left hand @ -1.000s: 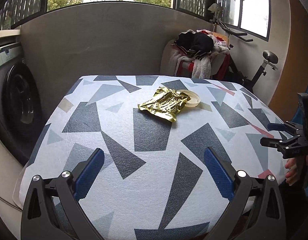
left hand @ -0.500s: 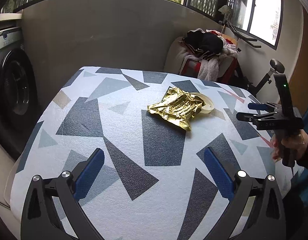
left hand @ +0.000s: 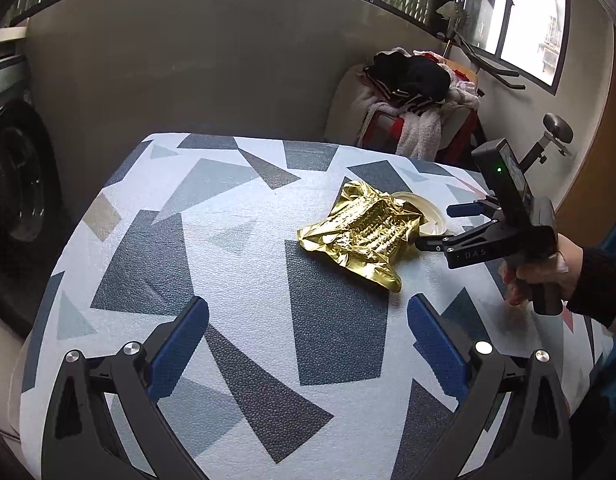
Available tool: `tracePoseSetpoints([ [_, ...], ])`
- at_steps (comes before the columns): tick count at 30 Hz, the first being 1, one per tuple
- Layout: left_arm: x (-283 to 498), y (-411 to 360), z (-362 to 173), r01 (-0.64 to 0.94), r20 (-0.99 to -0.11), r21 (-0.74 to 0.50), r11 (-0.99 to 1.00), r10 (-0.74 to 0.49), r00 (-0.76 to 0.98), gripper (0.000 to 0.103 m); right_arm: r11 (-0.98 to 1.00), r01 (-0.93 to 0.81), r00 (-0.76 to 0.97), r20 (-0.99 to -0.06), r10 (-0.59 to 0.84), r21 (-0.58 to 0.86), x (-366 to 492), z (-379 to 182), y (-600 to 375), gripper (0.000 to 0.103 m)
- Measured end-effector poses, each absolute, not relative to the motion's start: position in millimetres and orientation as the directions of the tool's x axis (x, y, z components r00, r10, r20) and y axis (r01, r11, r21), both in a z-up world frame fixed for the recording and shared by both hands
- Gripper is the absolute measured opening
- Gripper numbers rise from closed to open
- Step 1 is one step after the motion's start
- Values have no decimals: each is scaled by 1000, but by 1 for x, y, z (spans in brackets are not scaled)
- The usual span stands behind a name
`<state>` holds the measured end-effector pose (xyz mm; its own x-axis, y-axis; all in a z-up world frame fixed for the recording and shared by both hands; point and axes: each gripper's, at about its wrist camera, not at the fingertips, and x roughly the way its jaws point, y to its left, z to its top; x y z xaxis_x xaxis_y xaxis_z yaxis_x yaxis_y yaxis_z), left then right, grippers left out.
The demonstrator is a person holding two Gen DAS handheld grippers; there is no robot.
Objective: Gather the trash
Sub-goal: 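Grasp the white lid with the right tool while the left tool grasps the gold wrapper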
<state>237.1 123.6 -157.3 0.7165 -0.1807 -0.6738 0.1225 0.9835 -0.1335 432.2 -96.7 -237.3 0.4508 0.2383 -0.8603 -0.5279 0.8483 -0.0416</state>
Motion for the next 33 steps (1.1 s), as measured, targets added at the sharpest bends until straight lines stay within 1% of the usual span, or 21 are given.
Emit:
tracePoseSetpoints([
  [8, 276, 109, -157, 182, -674, -117, 976, -212, 707, 97, 861, -507, 412, -864, 288, 45, 458, -244, -93, 97],
  [9, 281, 107, -157, 191, -677, -116, 975, -218, 703, 97, 860, -509, 415, -861, 293, 47, 458, -244, -94, 94],
  [10, 286, 105, -157, 201, -680, -112, 973, -222, 699, 97, 858, -510, 418, -855, 306, 57, 457, -242, -95, 88],
  [12, 297, 100, -158, 218, -687, -88, 972, -218, 693, 97, 859, -507, 416, -851, 319, 74, 454, -240, -99, 86],
  [16, 324, 90, -168, 240, -719, -46, 970, -199, 665, 97, 876, -482, 450, -855, 259, 12, 444, -235, -117, 86],
  [19, 345, 81, -179, 260, -750, -59, 964, -215, 625, 92, 885, -465, 472, -850, 233, -16, 433, -230, -139, 86],
  [25, 387, 50, -192, 330, -778, -79, 941, -265, 570, 90, 880, -475, 473, -843, 256, 1, 416, -234, -166, 86],
  [26, 391, 44, -193, 346, -778, -78, 935, -274, 565, 88, 877, -481, 471, -844, 256, -3, 414, -235, -167, 86],
  [29, 401, 26, -193, 406, -778, -60, 912, -297, 553, 86, 872, -488, 477, -850, 224, -45, 409, -237, -168, 86],
  [33, 412, 6, -200, 468, -796, -47, 883, -316, 516, 83, 862, -506, 479, -841, 251, -31, 406, -234, -174, 86],
])
